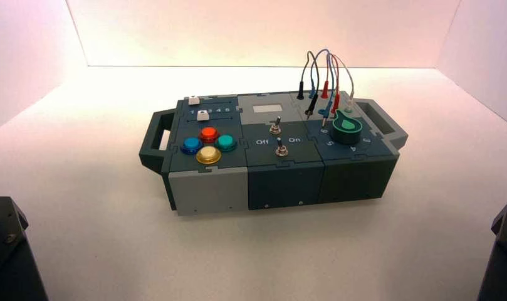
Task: Open right gripper.
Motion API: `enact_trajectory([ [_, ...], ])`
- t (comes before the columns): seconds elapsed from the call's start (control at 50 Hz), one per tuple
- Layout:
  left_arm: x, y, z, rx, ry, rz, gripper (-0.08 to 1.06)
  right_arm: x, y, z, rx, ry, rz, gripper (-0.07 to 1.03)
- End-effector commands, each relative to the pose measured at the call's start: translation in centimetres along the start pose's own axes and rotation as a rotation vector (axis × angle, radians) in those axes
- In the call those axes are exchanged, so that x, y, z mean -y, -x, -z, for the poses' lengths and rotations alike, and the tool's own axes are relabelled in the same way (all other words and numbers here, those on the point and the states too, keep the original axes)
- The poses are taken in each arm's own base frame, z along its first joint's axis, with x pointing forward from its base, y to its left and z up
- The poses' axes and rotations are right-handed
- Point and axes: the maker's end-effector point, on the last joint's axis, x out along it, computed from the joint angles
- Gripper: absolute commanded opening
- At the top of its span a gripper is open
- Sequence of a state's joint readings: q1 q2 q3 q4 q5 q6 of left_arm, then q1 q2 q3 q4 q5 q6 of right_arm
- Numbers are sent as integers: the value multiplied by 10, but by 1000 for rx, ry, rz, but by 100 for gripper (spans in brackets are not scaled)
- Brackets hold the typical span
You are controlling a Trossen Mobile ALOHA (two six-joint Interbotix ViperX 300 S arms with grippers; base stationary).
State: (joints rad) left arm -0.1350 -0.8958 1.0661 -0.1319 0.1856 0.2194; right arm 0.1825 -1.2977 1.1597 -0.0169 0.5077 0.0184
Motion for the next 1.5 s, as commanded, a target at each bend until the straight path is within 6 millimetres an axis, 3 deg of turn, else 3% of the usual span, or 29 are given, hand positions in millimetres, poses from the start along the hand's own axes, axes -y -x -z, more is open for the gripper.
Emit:
enact_trajectory([
  [0.02, -2, 1, -14, 36, -4, -8, -3, 0, 1, -10, 18, -3, 0, -2],
  [0.58, -2, 4, -15, 51, -5, -9, -3, -1, 1, -14, 35, -12, -4, 3],
  [0.66, -3, 4, -15, 53, -4, -11, -3, -1, 1, -15, 49, -13, -4, 19],
  [0.8, -2, 4, -15, 53, -5, -10, -3, -1, 0, -17, 69, -10, -3, 71],
  [0.86, -2, 3, -13, 47, -5, -9, -3, -1, 0, -18, 78, -12, -4, 100],
  [1.5, -2, 2, -17, 54, -2, -8, -3, -1, -1, -19, 86, -19, -5, 99],
])
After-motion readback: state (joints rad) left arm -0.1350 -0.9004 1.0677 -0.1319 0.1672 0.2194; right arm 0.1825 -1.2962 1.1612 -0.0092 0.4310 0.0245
